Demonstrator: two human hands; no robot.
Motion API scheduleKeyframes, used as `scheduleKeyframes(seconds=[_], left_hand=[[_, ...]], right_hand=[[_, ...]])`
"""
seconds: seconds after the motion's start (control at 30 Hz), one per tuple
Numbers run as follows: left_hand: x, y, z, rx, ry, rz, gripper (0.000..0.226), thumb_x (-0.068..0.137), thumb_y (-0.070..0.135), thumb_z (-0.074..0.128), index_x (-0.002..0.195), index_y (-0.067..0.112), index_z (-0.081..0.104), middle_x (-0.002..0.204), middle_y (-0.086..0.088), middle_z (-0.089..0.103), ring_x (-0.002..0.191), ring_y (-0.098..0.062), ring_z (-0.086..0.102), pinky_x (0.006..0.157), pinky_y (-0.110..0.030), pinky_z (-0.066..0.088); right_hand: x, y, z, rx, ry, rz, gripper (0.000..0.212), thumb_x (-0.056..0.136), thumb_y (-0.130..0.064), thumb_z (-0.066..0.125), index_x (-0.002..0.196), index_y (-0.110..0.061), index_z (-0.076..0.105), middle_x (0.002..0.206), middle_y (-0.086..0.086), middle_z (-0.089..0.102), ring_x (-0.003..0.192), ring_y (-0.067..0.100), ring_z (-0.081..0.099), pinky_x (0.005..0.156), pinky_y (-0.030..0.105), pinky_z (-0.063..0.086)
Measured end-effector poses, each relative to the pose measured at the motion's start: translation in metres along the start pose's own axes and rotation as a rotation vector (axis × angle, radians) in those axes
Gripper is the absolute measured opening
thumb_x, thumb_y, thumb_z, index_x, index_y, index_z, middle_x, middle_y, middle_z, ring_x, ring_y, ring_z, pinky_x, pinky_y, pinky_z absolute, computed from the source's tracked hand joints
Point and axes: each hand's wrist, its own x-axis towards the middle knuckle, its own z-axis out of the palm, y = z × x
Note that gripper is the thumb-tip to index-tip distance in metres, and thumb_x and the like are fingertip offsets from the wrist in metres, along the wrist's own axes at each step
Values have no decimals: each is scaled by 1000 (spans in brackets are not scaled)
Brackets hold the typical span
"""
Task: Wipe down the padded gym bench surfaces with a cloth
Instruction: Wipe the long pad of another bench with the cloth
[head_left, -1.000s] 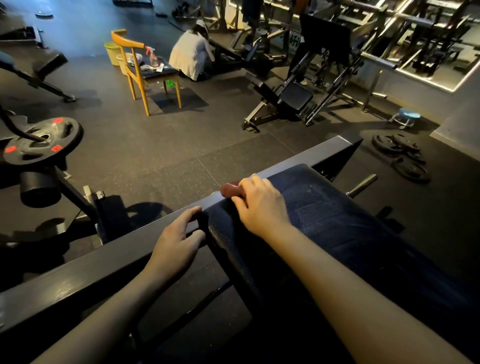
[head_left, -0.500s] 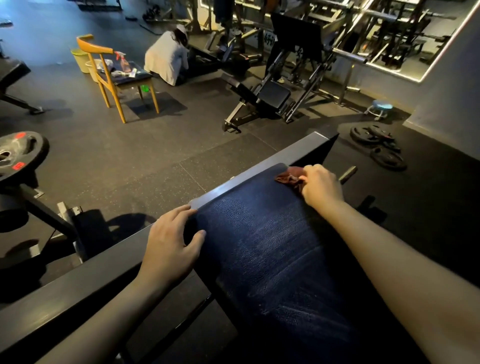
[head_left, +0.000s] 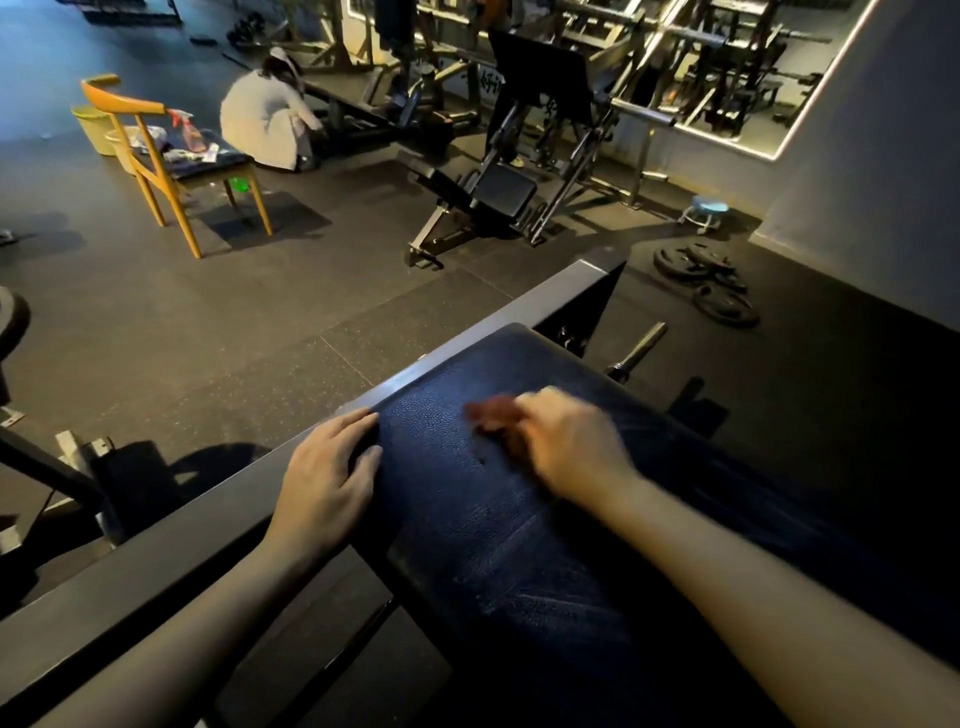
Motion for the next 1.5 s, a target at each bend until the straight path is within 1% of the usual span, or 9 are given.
scheduleKeyframes(seconds=[0.17,0.33,0.5,0.73,1.03,1.1,1.27,1.37,1.5], left_hand=[[-2,-14,10,77,14,73,72,89,58,44,135,8,65,142,-5,61,131,-25,55,114,-37,34],[-1,-18,15,81,59,75,68,88,57,47,133,8,67,140,-4,62,131,-26,55,120,-51,31],[-1,-16,17,48,96,66,65,89,54,47,130,8,69,136,-5,65,129,-25,56,116,-55,35],[4,-11,15,-96,138,12,59,90,48,47,123,7,73,131,-5,68,126,-23,58,111,-42,41],[3,-10,18,-37,151,62,61,86,50,50,120,5,72,128,-8,69,121,-25,60,109,-36,39],[3,-12,16,-31,125,67,65,84,54,50,121,5,71,129,-7,68,123,-25,59,110,-36,38],[3,-10,16,73,95,96,69,83,60,47,123,9,69,131,-8,66,124,-31,58,115,-52,35],[-3,-1,21,84,79,134,67,84,61,46,125,13,68,136,-5,64,129,-27,55,120,-57,26],[-11,11,29,91,32,212,63,86,60,45,124,16,69,138,-1,62,134,-21,53,122,-53,23]], right_hand=[[35,94,-20,-74,77,502,23,98,-24,57,116,-14,67,118,14,68,109,41,63,90,45,51],[54,88,-20,11,13,632,40,91,-57,59,110,-22,64,117,14,69,114,37,62,91,39,47],[53,41,-8,46,17,560,32,90,-48,66,113,-26,63,114,13,72,107,36,66,87,37,51],[-66,-86,-5,125,-110,-157,28,92,-46,53,111,-27,59,95,-1,70,87,26,69,70,38,54],[34,92,2,-109,216,654,25,96,-32,63,115,-18,66,123,15,54,119,37,51,98,45,43],[26,65,8,-72,240,605,22,94,-28,64,111,-15,66,118,14,58,116,36,51,97,43,42],[-78,-71,3,75,79,-27,19,87,-33,62,98,-18,63,98,4,54,93,25,51,79,38,43],[-116,-70,-11,44,17,-234,23,87,-35,61,102,-19,66,98,2,57,89,23,52,77,38,42],[-84,46,-17,-192,161,95,19,88,-30,64,103,-20,68,99,4,59,94,31,58,79,44,46]])
